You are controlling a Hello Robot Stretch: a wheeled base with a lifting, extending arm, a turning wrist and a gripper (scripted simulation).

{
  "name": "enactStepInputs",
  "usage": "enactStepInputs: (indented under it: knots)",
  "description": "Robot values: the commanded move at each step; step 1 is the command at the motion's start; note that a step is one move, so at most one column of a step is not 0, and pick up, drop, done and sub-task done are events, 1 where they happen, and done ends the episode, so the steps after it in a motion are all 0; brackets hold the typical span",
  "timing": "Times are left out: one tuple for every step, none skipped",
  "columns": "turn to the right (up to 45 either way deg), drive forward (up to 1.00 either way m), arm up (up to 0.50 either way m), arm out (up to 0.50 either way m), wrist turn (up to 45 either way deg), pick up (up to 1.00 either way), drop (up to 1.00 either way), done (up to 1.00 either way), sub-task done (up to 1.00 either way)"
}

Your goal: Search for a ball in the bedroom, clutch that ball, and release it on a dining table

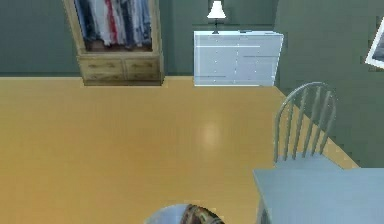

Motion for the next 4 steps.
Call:
enactStepInputs:
  knots:
    - [0.0, 0.10, 0.00, 0.00, 0.0, 0.00, 0.00, 0.00, 0.00]
    - [-3.0, 0.00, 0.00, 0.00, 0.0, 0.00, 0.00, 0.00, 0.00]
    - [0.0, 0.00, 0.00, 0.48, 0.0, 0.00, 0.00, 0.00, 0.00]
    - [0.0, 0.00, 0.00, 0.00, 45.0, 0.00, 0.00, 0.00, 0.00]
